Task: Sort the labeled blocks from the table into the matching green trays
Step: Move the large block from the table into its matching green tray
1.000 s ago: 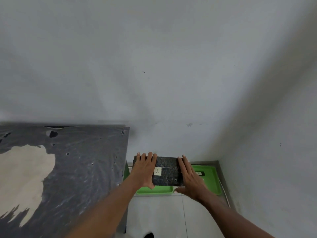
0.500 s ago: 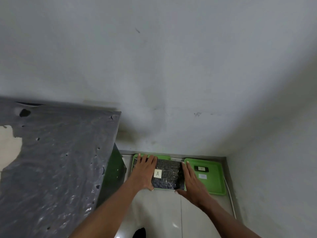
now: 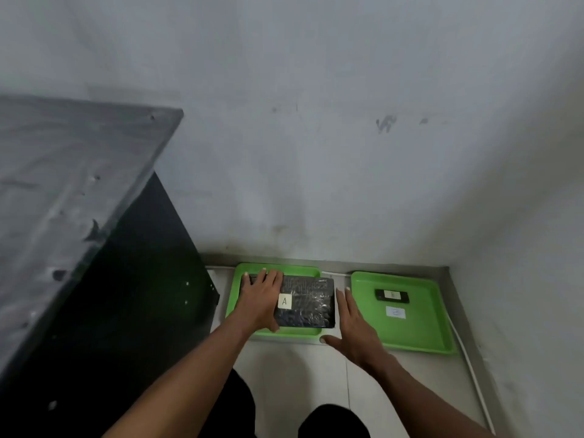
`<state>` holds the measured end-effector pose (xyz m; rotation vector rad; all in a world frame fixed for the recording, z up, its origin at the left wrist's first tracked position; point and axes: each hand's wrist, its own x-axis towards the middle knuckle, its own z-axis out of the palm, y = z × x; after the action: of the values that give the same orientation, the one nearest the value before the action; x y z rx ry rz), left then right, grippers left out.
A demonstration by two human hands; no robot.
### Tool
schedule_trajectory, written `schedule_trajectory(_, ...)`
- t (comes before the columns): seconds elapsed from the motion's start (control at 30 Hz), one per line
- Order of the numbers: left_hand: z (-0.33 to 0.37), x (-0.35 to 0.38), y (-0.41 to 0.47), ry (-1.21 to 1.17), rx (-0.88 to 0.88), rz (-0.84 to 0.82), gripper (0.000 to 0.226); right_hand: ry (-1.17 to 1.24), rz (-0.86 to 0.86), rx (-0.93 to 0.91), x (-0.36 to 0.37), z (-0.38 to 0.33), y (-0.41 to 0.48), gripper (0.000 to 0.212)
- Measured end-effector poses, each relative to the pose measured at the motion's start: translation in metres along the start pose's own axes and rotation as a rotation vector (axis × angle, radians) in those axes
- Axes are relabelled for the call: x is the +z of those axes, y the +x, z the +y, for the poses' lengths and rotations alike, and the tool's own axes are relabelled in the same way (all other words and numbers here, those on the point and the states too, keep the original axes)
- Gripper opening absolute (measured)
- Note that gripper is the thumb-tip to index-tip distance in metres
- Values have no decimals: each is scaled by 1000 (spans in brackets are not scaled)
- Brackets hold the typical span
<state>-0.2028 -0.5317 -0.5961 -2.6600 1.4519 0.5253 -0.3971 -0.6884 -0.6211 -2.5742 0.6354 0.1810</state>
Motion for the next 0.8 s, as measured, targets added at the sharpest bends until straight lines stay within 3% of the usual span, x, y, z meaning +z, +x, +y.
schedule_trajectory(0.4,-20,106,86,95,12,122,133,37,47,23,116,72,65,110)
schedule_trajectory(0.8,-75,161,187,-1,-78,-39,140,39,-164,61,188,105,137,105)
